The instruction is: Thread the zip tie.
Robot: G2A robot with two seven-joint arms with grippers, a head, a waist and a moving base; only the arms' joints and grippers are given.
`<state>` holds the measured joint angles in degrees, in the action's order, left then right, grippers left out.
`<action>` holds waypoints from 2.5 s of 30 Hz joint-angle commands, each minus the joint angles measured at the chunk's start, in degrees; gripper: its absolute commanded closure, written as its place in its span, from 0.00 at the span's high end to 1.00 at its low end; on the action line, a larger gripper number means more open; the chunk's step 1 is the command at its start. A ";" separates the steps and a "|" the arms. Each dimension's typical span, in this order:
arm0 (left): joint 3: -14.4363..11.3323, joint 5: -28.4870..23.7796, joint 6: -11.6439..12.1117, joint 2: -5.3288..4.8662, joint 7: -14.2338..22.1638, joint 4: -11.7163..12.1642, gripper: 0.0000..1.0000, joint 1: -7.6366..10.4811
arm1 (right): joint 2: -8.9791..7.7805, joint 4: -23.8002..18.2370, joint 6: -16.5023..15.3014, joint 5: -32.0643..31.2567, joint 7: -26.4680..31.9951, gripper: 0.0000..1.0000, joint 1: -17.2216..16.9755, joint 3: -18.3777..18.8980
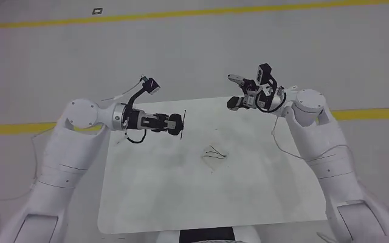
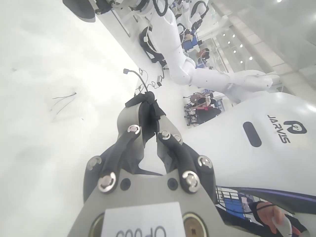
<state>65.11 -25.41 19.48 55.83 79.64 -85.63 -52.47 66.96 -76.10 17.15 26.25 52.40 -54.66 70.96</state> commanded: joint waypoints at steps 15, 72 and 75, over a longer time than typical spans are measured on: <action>-2.45 3.49 0.00 0.41 -5.00 -3.67 0.00 -1.70 | 1.26 7.00 2.34 12.14 7.30 1.00 1.88 -3.59; -2.27 5.05 0.00 0.40 -5.12 -3.84 0.00 -1.88 | 5.02 25.46 2.34 41.29 18.65 1.00 13.70 -24.33; -2.27 5.05 0.00 0.40 -5.12 -3.84 0.00 -1.88 | 5.01 24.05 2.34 41.41 17.16 1.00 12.69 -24.06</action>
<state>62.84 -20.36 19.48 56.23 74.52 -89.47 -54.34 71.98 -51.35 19.47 67.64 70.32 -41.50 46.76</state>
